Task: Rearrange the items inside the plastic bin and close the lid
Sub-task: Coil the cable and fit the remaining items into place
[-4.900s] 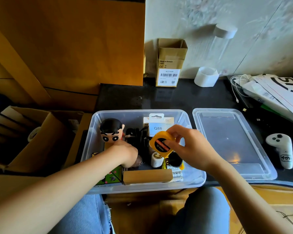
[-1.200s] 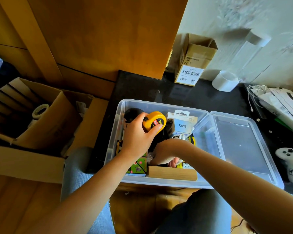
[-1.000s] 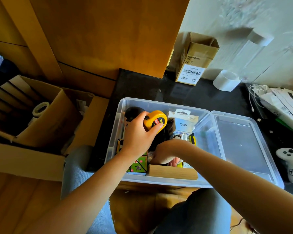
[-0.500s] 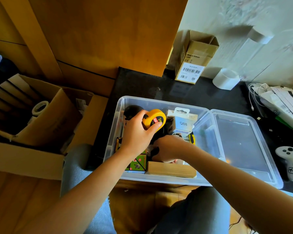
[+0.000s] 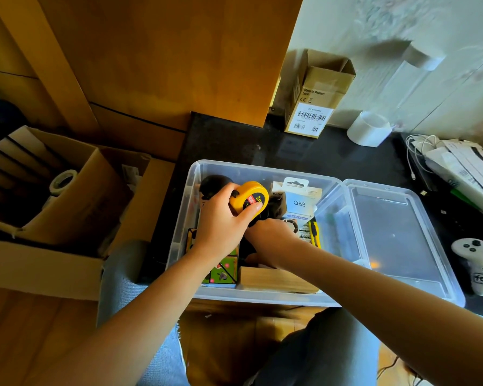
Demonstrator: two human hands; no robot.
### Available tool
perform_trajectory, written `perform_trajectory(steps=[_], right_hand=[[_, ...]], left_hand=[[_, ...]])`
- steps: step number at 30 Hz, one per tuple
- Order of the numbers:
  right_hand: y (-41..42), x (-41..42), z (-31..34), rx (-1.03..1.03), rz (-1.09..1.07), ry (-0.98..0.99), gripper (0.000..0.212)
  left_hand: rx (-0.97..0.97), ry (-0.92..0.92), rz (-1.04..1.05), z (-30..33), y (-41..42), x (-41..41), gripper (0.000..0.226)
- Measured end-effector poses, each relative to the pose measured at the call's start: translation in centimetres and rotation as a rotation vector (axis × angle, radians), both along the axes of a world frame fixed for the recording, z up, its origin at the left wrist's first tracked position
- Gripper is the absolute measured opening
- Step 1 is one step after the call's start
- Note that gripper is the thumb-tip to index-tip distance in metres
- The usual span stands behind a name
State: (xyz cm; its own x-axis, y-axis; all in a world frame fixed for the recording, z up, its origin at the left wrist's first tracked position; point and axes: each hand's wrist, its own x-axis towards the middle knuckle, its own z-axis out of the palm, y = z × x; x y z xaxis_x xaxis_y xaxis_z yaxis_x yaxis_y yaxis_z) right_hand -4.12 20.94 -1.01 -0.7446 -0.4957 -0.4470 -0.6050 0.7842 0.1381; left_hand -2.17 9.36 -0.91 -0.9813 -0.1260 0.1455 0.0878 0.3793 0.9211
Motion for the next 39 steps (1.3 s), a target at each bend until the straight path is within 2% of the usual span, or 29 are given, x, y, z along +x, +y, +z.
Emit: perform_trajectory(steps=[7, 10, 12, 15, 17, 19, 22, 26, 29, 34, 39], right_hand=[[0.4, 0.3, -0.3, 0.04, 0.027, -0.011, 0.053], [0.5, 0.5, 0.4, -0.021, -0.011, -0.048, 0.058], [1.0, 0.5, 1.7, -0.138, -0.088, -0.084, 0.05], [2.9, 0.4, 4.4, -0.344, -0.239, -0.109, 0.015], [5.1, 0.3, 6.1, -0.377, -0.262, -0.024, 0.016], [7.3, 0.3, 7.1, -0.366, -0.304, 0.021, 0.021], [9.6, 0.9, 7.0, -0.327, -0.377, -0.034, 0.016], [9.5, 1.7, 4.5, -0.149, -0.241, -0.136, 0.027], [8.8, 1.5, 2.6, 0.029, -0.155, -0.126, 0.035], [8.2, 1.5, 0.6, 0.131, -0.132, -0.081, 0.019], [9.0, 1.5, 1.1, 0.041, -0.127, -0.097, 0.011]], left_hand=[[0.024, 0.002, -0.003, -0.1, 0.1, 0.0, 0.025], [0.043, 0.006, -0.017, -0.1, 0.0, -0.1, 0.019], [0.068, 0.007, -0.03, -0.1, 0.0, -0.1, 0.015], [0.093, 0.012, -0.059, 0.0, -0.1, -0.1, 0.014], [0.112, 0.01, -0.093, -0.1, -0.1, 0.0, 0.016], [0.129, 0.0, -0.13, -0.1, -0.1, 0.2, 0.02], [0.133, 0.018, -0.208, 0.1, 0.0, 0.6, 0.022], [0.1, 0.055, -0.269, 0.6, 0.1, 1.3, 0.033], [0.085, 0.054, -0.257, 0.7, 0.2, 1.3, 0.036], [0.038, 0.05, -0.245, 0.5, 0.1, 1.0, 0.033], [-0.011, 0.056, -0.244, 0.1, 0.1, 0.8, 0.025]])
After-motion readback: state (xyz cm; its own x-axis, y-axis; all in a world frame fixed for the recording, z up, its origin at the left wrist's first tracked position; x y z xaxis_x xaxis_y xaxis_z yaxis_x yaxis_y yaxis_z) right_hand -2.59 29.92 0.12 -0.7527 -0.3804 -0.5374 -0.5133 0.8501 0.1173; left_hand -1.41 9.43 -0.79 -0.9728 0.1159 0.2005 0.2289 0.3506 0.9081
